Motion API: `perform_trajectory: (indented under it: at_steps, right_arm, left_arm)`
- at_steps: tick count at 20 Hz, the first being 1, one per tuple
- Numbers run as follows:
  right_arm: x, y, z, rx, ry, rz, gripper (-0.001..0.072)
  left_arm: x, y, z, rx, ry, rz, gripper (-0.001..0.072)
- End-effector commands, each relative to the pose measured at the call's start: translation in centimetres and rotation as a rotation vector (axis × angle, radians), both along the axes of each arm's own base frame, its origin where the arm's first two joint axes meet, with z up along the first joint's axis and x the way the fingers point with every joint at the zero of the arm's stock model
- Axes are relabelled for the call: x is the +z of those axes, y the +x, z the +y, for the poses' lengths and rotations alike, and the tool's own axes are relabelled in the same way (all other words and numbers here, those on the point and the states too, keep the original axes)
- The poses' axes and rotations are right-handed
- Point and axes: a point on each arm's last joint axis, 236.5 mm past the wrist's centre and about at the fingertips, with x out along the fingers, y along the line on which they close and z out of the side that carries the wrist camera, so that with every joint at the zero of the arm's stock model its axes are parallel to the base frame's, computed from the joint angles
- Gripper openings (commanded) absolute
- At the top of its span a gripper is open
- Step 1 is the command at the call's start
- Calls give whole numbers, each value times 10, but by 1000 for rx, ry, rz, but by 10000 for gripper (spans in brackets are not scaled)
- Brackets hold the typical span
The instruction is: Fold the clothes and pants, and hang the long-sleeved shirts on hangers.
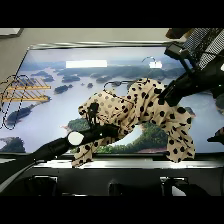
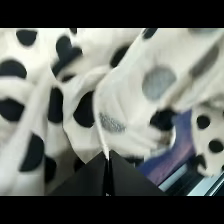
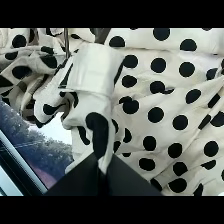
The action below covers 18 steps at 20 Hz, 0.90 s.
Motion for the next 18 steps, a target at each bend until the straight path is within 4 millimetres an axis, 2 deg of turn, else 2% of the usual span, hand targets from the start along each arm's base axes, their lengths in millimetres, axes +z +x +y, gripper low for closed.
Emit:
perform_trajectory:
  at_steps: [1, 4, 6, 8, 11, 14, 18]
  right_arm:
    - [9, -4, 0, -9, 5, -20, 15]
    - [20, -16, 5, 9, 23, -31, 15]
    - [18, -28, 12, 48, -2, -13, 15]
    - [14, -31, 21, 80, -47, -19, 15]
    - [6, -31, 25, 82, -147, -34, 15]
    - [3, -35, 29, 75, -181, -21, 15]
    - [3, -48, 22, 47, -197, 20, 14]
  left_arm:
    - [20, 28, 15, 8, -52, 36, 16]
    - [35, 67, 49, 71, -89, 53, 16]
    - [44, 88, 71, 111, -101, 40, 16]
    - [50, 100, 84, 133, -108, 31, 16]
    - [54, 108, 92, 153, -114, 21, 16]
    - [53, 108, 92, 145, -108, 16, 16]
    - [53, 109, 93, 150, -104, 10, 16]
